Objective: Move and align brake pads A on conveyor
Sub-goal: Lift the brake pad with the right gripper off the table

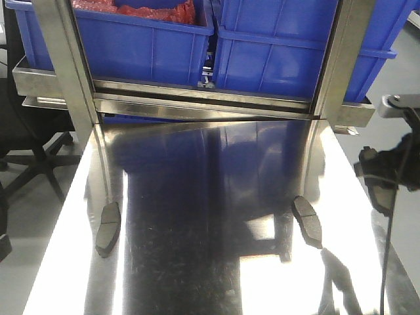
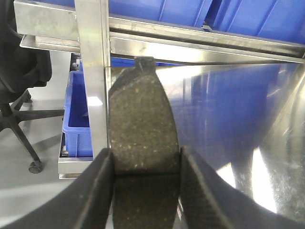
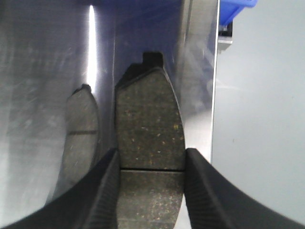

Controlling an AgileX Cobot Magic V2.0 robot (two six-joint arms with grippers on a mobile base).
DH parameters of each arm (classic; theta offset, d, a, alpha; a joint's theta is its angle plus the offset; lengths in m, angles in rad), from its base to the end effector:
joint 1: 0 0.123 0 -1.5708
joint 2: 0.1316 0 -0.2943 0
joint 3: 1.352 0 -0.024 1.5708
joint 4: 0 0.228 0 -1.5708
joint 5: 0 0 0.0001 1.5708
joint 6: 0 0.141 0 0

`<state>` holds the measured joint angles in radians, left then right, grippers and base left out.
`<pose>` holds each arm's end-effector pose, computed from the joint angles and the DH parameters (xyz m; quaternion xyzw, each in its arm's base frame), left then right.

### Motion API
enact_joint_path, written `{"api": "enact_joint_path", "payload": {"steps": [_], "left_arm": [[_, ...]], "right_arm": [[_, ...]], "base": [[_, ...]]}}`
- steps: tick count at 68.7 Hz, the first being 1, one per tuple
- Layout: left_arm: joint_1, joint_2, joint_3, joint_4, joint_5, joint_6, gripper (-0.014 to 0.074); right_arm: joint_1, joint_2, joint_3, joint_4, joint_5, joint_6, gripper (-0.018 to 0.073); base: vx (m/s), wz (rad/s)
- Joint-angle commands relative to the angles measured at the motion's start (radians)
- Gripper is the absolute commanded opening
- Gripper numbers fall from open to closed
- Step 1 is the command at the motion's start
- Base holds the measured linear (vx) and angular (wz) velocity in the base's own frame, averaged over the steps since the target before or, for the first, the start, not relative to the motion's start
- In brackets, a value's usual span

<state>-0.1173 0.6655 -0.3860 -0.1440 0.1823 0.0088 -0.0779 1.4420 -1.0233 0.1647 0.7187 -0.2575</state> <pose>0.1525 -0.0217 0.2621 0.0009 0.8259 -0.0810 0.5580 0.2950 -0.0077 0.2446 -0.0407 0.9633 0.0245 0.2643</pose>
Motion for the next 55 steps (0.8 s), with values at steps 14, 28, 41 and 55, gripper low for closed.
{"api": "enact_joint_path", "payload": {"steps": [14,28,41,55], "left_arm": [[-0.007,-0.003,-0.033,-0.011,-0.091,-0.001,0.0104],[-0.007,-0.003,-0.033,-0.011,-0.091,-0.001,0.0104],[-0.007,-0.003,-0.033,-0.011,-0.091,-0.001,0.0104],[-0.007,-0.003,-0.033,-0.011,-0.091,-0.001,0.0104]], "right_arm": [[-0.002,-0.381,0.274,0.044,-0.226,-0.047,-0.0006],[-0.002,-0.586,0.400,0.044,-0.296,-0.047,-0.0006],[-0.002,-0.690,0.446,0.045,-0.313,-0.047,-0.0006],[-0.002,-0.732,0.446,0.060,-0.310,-0.040,-0.0006]], "base": [[0.00,0.00],[0.00,0.00],[0.00,0.00],[0.00,0.00]]}}
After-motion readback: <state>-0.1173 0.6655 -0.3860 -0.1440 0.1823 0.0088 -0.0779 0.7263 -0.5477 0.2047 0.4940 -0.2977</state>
